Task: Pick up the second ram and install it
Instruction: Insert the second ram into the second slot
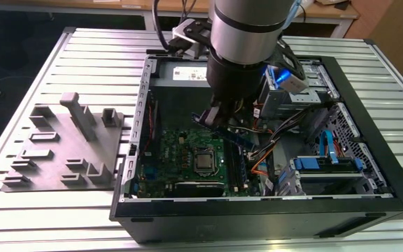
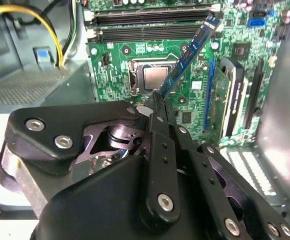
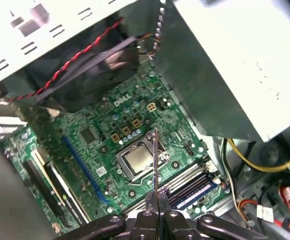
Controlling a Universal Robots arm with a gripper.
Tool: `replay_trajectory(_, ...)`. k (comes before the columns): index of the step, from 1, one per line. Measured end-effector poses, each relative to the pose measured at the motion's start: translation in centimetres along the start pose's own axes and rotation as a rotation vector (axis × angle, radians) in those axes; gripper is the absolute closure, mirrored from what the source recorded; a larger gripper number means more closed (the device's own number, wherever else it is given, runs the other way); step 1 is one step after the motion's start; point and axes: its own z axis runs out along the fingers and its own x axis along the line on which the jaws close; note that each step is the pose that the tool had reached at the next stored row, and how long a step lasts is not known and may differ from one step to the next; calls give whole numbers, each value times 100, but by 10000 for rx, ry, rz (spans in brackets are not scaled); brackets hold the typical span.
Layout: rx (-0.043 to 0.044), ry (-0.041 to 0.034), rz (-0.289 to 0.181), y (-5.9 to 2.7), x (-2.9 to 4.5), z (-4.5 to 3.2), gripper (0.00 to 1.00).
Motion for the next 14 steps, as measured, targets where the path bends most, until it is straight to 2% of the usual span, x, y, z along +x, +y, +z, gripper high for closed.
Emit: replay_trajectory(14,100,-120,2546,-1,1,14,91)
